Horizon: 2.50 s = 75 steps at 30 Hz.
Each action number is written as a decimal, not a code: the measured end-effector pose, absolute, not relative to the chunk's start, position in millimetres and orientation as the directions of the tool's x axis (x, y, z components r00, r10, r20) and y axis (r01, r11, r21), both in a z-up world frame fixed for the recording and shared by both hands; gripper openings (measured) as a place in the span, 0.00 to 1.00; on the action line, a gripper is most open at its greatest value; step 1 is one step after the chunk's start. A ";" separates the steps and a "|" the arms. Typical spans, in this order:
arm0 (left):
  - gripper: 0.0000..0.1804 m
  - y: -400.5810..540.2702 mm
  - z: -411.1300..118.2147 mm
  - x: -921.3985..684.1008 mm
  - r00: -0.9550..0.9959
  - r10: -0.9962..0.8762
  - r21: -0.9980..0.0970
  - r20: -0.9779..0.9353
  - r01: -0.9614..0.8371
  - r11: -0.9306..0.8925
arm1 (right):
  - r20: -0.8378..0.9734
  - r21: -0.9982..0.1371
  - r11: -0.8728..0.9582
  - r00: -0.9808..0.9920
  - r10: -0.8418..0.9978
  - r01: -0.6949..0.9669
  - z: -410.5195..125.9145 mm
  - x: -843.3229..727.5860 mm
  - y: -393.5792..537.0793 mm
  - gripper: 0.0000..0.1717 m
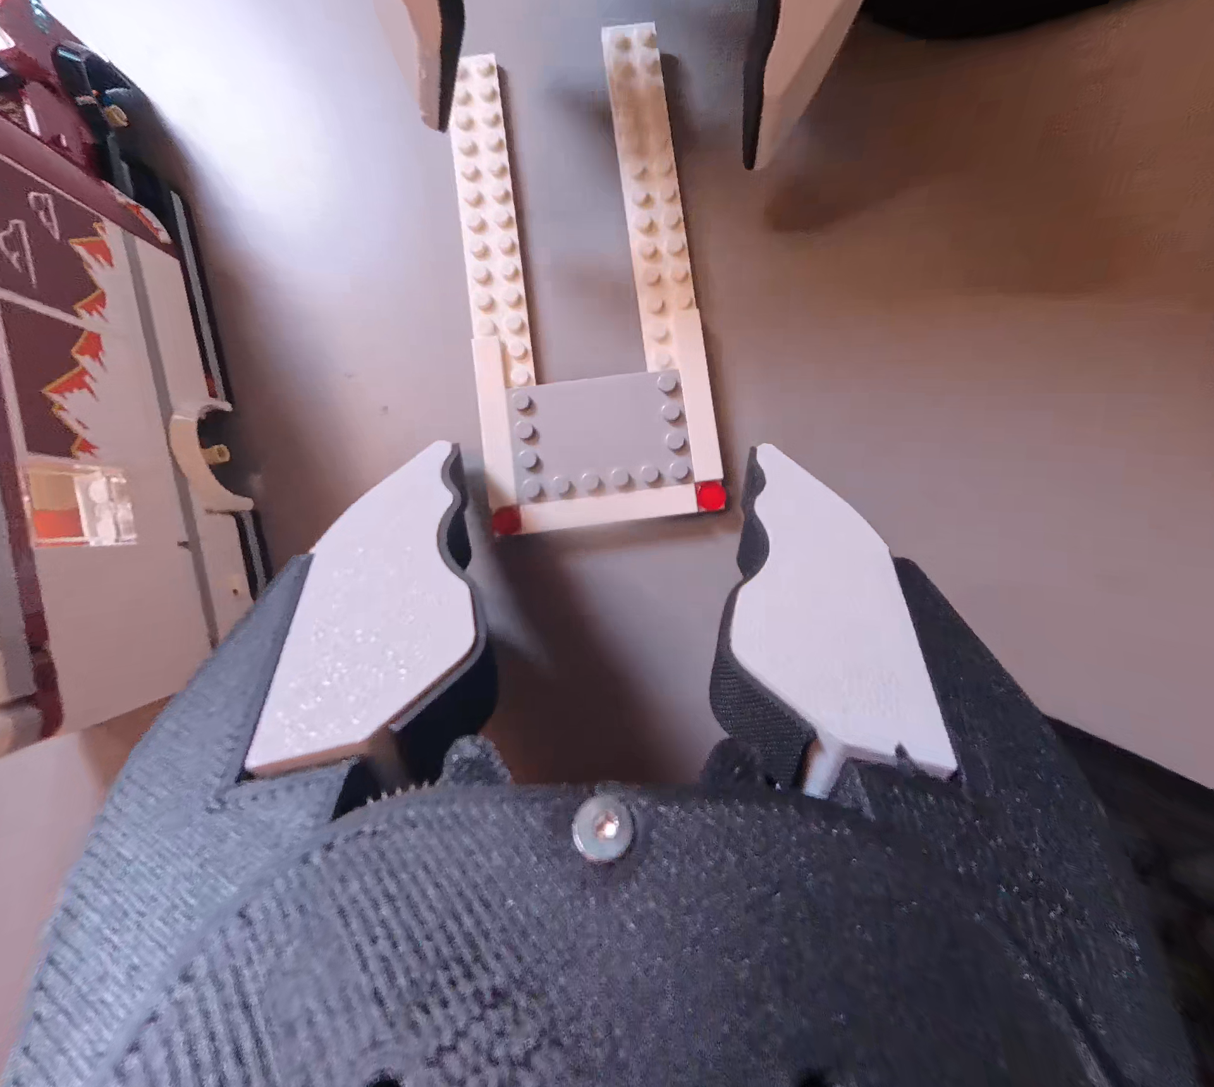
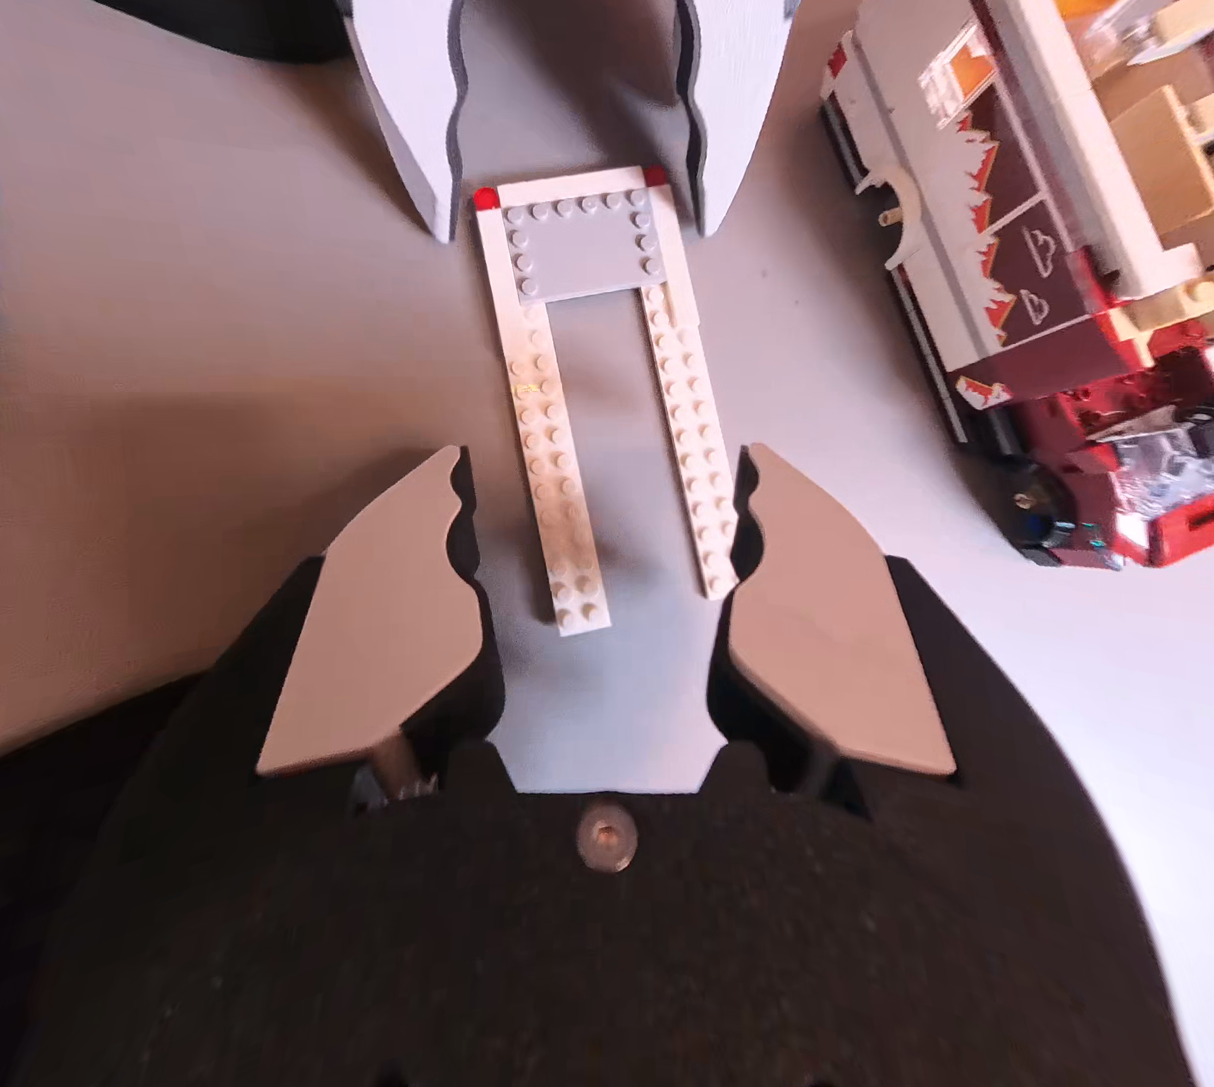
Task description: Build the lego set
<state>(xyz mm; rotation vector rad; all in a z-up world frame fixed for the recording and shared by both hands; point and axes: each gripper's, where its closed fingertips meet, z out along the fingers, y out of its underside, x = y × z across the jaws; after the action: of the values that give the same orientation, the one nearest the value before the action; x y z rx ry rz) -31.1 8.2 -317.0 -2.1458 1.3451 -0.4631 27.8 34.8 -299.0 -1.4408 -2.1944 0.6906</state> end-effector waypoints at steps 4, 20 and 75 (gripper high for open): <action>0.46 6.3 -318.5 -39.1 0.474 -0.881 -0.617 0.008 -0.691 -0.377 | 0.045 -0.547 0.368 -0.413 0.910 0.751 -315.3 28.8 40.5 0.47; 0.37 9.0 -313.6 -36.8 0.505 -0.855 -0.681 0.116 -0.587 -0.439 | 0.015 -0.588 0.372 -0.450 0.893 0.718 -303.0 8.9 45.2 0.37; 0.05 3.4 -262.2 -20.4 0.433 -0.856 -0.806 -0.282 -0.591 -0.033 | 0.374 -0.604 0.607 -0.489 0.788 0.517 -249.8 -25.9 -1.4 0.05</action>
<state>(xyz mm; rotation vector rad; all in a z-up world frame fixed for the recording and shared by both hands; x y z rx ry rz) -20.4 3.4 -262.2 -1.7282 1.2590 -0.3466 -25.9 -1.4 -249.8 -1.0236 -2.1971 0.5537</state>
